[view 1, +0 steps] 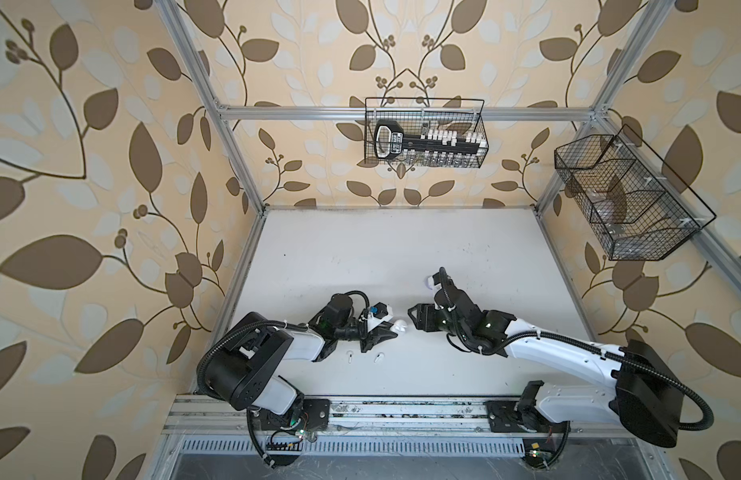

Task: Insert the wireless bluetooth earbuds into the charging case
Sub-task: 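Pull the lid open with the right gripper while the left gripper holds the case base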

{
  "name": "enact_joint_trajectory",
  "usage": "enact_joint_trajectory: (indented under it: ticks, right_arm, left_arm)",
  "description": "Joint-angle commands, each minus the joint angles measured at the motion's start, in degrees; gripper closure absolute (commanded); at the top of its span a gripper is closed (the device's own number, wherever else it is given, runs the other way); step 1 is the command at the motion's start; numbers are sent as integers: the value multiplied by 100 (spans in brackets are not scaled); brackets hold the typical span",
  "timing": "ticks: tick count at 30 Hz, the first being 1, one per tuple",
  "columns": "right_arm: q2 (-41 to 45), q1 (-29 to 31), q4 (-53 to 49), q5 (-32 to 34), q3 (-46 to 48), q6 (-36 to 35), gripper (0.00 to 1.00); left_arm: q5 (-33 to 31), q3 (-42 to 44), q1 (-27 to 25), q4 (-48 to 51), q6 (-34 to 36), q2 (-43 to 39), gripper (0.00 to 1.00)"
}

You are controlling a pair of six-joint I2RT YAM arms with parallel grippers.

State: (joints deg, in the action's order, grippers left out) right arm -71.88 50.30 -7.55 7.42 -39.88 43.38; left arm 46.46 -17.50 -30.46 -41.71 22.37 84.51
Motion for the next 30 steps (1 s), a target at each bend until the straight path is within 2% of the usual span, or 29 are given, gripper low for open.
enact_joint_trajectory:
  ticks: [1,10,19,30]
  right_arm:
    - [111,260,-262,-18,150,-95,28]
    - [-137,556,-209,-21,244,13,28]
    - [-617,441,-2,-154,135,-40,28]
    - [-738,206,140,-199,59,-50,28]
  left_arm:
    - [70,-55,-52,-160,81,-150,89]
    - [13,5,-51,-305,63,-162,90]
    - [39,63,-56,-377,103,-164,90]
    - [134,101,-56,-369,205,-165,90]
